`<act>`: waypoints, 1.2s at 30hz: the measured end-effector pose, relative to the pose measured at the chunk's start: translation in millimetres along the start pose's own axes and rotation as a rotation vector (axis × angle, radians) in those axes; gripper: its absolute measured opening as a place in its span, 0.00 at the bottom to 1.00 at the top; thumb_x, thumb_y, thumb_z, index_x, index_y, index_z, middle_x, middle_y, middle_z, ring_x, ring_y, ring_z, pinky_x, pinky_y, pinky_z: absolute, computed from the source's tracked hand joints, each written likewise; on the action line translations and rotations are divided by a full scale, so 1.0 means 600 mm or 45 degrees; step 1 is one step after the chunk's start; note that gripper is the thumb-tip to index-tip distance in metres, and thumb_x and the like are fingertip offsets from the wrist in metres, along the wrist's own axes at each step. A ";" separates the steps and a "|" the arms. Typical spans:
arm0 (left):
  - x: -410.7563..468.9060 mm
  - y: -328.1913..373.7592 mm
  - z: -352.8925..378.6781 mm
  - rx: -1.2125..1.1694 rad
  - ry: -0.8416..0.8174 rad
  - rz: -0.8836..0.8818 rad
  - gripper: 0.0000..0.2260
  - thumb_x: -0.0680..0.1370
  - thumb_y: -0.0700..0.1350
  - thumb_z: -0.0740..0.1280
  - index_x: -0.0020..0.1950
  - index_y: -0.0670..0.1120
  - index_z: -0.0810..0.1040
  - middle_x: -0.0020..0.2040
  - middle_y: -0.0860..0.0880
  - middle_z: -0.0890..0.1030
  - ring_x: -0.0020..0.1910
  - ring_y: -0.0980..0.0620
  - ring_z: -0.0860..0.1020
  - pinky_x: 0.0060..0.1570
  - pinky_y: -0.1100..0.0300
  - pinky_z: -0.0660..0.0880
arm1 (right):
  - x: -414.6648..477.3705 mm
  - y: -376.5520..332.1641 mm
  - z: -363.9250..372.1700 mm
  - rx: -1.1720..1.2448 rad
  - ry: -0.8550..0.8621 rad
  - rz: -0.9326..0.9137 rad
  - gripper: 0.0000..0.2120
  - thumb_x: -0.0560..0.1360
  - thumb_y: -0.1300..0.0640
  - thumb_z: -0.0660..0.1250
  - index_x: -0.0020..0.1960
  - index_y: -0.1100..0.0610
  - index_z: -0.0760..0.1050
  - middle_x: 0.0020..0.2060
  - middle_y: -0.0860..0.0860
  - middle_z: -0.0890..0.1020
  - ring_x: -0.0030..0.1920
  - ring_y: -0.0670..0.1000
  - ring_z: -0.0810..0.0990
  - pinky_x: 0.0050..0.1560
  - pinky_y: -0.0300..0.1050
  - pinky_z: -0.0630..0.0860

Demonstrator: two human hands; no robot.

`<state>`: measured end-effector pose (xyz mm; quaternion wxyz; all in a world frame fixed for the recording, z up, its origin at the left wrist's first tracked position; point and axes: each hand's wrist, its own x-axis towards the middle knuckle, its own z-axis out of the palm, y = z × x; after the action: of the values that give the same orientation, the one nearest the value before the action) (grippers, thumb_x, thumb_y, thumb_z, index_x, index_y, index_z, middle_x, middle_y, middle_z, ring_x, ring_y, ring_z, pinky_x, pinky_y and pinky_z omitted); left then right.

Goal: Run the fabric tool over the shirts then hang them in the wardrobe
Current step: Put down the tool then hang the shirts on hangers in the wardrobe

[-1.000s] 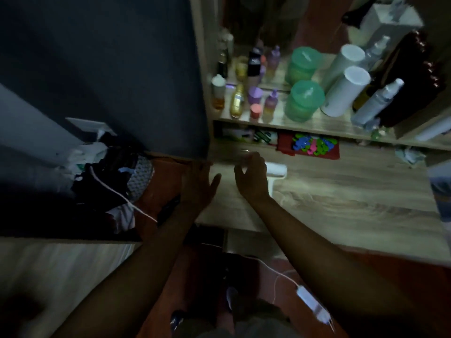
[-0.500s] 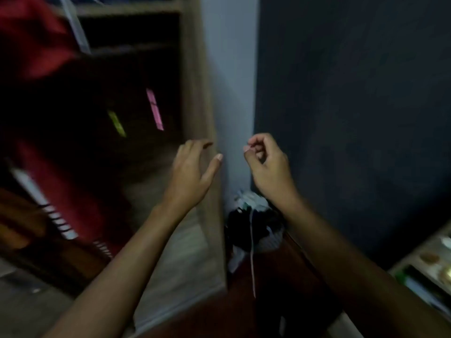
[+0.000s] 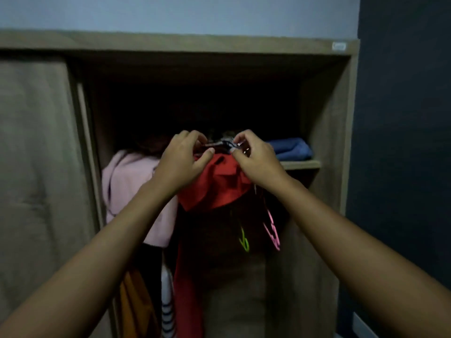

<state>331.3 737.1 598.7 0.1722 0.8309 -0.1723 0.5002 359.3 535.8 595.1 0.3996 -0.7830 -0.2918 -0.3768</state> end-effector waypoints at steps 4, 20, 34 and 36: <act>0.063 -0.056 0.007 0.098 -0.143 -0.074 0.17 0.75 0.53 0.71 0.59 0.46 0.78 0.51 0.44 0.78 0.53 0.42 0.77 0.53 0.51 0.72 | 0.089 0.016 0.019 -0.219 -0.135 -0.021 0.13 0.72 0.58 0.68 0.56 0.52 0.76 0.48 0.51 0.81 0.48 0.51 0.80 0.51 0.45 0.76; 0.217 -0.139 0.104 0.524 -1.006 -0.469 0.23 0.78 0.48 0.72 0.71 0.43 0.75 0.70 0.42 0.76 0.67 0.44 0.75 0.63 0.59 0.71 | 0.270 0.099 0.103 -0.681 -0.854 0.015 0.37 0.66 0.49 0.78 0.72 0.51 0.69 0.65 0.52 0.78 0.61 0.54 0.78 0.63 0.49 0.76; 0.286 -0.130 0.112 0.085 -0.495 -0.338 0.22 0.83 0.43 0.62 0.78 0.42 0.65 0.78 0.39 0.65 0.76 0.41 0.65 0.71 0.56 0.61 | 0.319 0.160 0.133 -0.584 -0.641 0.186 0.40 0.75 0.38 0.68 0.80 0.51 0.56 0.79 0.55 0.61 0.76 0.57 0.63 0.75 0.51 0.62; 0.286 -0.125 0.117 0.068 -0.470 -0.350 0.23 0.84 0.43 0.63 0.78 0.42 0.65 0.77 0.39 0.67 0.75 0.41 0.67 0.69 0.56 0.63 | 0.328 0.170 0.127 -0.534 -0.449 0.216 0.39 0.74 0.39 0.70 0.78 0.53 0.62 0.76 0.57 0.66 0.74 0.60 0.67 0.73 0.53 0.66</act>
<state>495.3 751.4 712.1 0.1822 0.9284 -0.0726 0.3157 571.1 578.5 685.4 0.2019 -0.9237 -0.2060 -0.2522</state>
